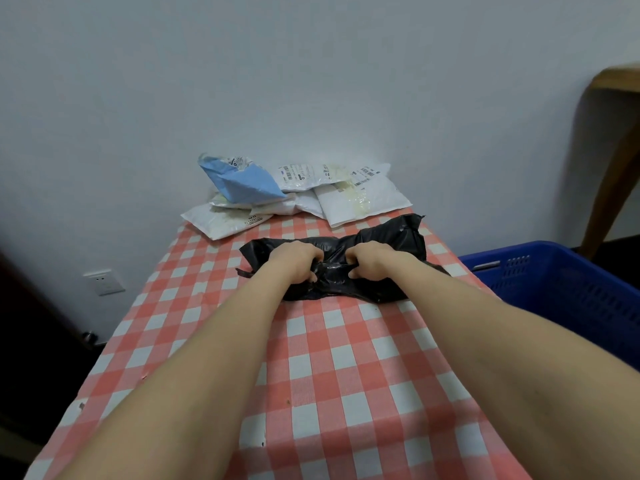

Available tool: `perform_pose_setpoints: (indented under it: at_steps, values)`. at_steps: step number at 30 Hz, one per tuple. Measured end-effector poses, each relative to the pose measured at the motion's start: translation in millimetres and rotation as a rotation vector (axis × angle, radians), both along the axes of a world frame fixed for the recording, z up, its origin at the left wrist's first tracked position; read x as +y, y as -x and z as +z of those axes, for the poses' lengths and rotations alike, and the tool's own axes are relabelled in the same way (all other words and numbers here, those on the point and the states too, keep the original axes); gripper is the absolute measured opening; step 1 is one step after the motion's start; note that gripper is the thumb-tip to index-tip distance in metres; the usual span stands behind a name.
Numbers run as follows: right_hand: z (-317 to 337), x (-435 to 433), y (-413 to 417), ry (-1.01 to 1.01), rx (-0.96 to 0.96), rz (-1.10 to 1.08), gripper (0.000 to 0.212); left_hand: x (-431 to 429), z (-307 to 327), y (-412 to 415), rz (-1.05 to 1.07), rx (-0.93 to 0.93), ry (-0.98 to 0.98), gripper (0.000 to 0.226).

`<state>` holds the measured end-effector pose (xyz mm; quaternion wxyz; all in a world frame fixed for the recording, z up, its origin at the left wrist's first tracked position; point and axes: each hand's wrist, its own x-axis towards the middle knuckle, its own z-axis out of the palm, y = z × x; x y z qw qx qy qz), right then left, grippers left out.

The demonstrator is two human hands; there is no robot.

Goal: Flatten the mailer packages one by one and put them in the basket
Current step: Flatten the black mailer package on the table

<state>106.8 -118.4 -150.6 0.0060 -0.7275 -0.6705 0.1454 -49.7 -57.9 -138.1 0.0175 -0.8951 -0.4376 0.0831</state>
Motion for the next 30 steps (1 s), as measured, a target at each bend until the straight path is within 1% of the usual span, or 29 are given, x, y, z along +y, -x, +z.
perform_pose_setpoints:
  at_steps: [2, 3, 5, 6, 8, 9, 10, 11, 12, 13, 14, 15, 17, 19, 22, 25, 30]
  values:
    - [5.4, -0.6, -0.6, -0.022, 0.023, 0.007, 0.012, -1.7, 5.9, 0.6, -0.015, -0.012, 0.006, 0.037]
    - [10.5, -1.5, -1.0, -0.038, 0.039, 0.010, 0.011, -2.0, 10.7, 0.2, -0.025, -0.020, 0.002, 0.037]
    - [20.1, -5.0, -1.7, -0.051, 0.059, 0.019, 0.017, -2.7, 19.0, -0.2, -0.027, -0.024, 0.007, 0.038]
    - [23.5, -6.4, -2.4, -0.040, 0.062, 0.028, 0.017, -2.6, 21.7, 0.4, -0.018, -0.012, 0.028, 0.038]
    - [25.5, -9.8, -4.0, 0.028, 0.081, 0.035, 0.016, -3.3, 23.7, 4.1, 0.030, 0.017, 0.134, 0.040]
    - [25.4, -10.4, -6.1, 0.053, 0.106, 0.023, 0.020, -2.3, 24.9, 6.6, 0.061, -0.005, 0.181, 0.040]
    - [25.3, -10.8, -8.5, 0.041, 0.135, 0.006, 0.025, -0.8, 26.8, 9.3, 0.084, -0.072, 0.190, 0.038]
    - [26.7, -10.6, -10.4, -0.015, 0.143, -0.012, 0.028, 1.7, 29.9, 11.2, 0.098, -0.165, 0.145, 0.035]
    - [29.6, -9.4, -11.7, -0.098, 0.127, -0.032, 0.029, 5.6, 33.5, 12.3, 0.109, -0.253, 0.057, 0.033]
    - [32.1, -6.9, -11.9, -0.173, 0.103, -0.056, 0.028, 10.0, 36.1, 12.9, 0.125, -0.309, -0.023, 0.032]
    - [33.8, -3.7, -11.1, -0.216, 0.089, -0.079, 0.028, 13.4, 38.2, 12.5, 0.143, -0.324, -0.067, 0.033]
    - [34.7, 0.3, -9.0, -0.224, 0.084, -0.093, 0.033, 16.2, 39.1, 11.6, 0.160, -0.297, -0.077, 0.039]
    - [31.9, 7.2, -2.7, -0.167, 0.080, -0.086, 0.049, 17.5, 37.5, 10.0, 0.190, -0.178, -0.042, 0.057]
    - [25.0, 12.5, 3.2, -0.104, 0.064, -0.053, 0.057, 16.1, 33.7, 8.1, 0.198, -0.112, 0.014, 0.062]
    - [15.3, 16.5, 8.1, -0.059, 0.048, -0.025, 0.057, 17.1, 20.9, 5.8, 0.151, -0.077, 0.043, 0.056]
    - [7.7, 21.5, 7.5, -0.035, 0.046, -0.067, 0.056, 21.7, 7.6, 3.3, 0.140, -0.053, 0.054, 0.052]
    - [0.4, 32.5, 7.8, 0.013, -0.017, -0.076, 0.047, 29.0, -2.0, -1.0, 0.120, -0.006, 0.081, 0.051]
